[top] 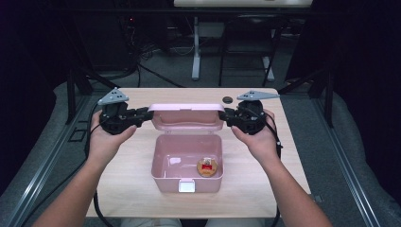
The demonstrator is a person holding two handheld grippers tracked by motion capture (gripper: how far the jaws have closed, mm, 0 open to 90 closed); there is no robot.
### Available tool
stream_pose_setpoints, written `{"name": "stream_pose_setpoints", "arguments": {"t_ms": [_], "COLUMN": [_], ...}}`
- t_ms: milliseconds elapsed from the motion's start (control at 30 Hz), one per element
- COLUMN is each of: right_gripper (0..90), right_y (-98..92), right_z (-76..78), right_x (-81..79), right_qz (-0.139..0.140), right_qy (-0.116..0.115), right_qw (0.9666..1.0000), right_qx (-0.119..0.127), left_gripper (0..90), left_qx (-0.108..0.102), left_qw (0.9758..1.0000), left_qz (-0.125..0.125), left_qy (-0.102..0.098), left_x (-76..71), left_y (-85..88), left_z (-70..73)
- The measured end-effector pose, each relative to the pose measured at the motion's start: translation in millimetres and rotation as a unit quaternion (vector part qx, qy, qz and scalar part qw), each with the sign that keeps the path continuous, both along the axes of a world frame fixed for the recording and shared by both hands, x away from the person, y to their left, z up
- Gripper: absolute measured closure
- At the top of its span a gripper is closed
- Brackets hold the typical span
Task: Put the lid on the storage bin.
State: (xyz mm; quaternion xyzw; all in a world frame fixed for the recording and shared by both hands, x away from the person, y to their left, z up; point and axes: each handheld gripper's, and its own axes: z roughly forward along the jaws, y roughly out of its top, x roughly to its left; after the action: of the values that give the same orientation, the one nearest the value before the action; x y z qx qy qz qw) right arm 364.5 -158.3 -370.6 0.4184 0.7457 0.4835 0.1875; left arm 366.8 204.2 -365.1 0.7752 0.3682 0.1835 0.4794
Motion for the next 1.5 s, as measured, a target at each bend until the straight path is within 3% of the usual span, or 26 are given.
{"name": "stream_pose_setpoints", "arguments": {"t_ms": [200, 367, 533, 900, 1033, 1300, 1500], "right_gripper": [72.2, 72.2, 72.4, 72.4, 72.4, 72.4, 72.3], "right_y": [-1.3, -2.8, -6.3, -3.7, -6.2, -7.8, -6.7], "right_z": [-0.5, -2.8, -5.5, -9.5, -13.5, -19.5, -22.0], "right_x": [-8.1, -14.1, -19.8, -31.4, -35.9, -41.8, -49.2], "right_qz": [-0.004, -0.002, 0.000, -0.003, -0.001, -0.001, 0.001], "right_qy": [-0.017, -0.019, -0.026, -0.046, -0.051, -0.058, -0.058], "right_qw": [0.9998, 0.9997, 0.9988, 0.9984, 0.9978, 0.9967, 0.9972], "right_qx": [0.010, 0.017, 0.041, 0.032, 0.043, 0.057, 0.046], "left_gripper": [72.8, 72.8, 72.4, 72.3, 72.3, 72.2, 70.6], "left_qx": [-0.007, -0.009, -0.011, -0.028, -0.037, -0.045, -0.040], "left_qw": [0.9999, 0.9998, 0.9997, 0.9992, 0.9987, 0.9978, 0.9978], "left_qz": [0.000, 0.000, -0.002, -0.005, -0.007, -0.008, -0.012], "left_qy": [-0.009, -0.018, -0.020, -0.028, -0.035, -0.048, -0.051], "left_x": [-6.5, -12.2, -16.3, -23.6, -27.5, -32.9, -39.0], "left_y": [1.0, 2.2, 2.9, 6.2, 7.0, 8.1, 8.0], "left_z": [-3.4, -6.0, -9.0, -16.2, -18.3, -22.4, -25.1]}}
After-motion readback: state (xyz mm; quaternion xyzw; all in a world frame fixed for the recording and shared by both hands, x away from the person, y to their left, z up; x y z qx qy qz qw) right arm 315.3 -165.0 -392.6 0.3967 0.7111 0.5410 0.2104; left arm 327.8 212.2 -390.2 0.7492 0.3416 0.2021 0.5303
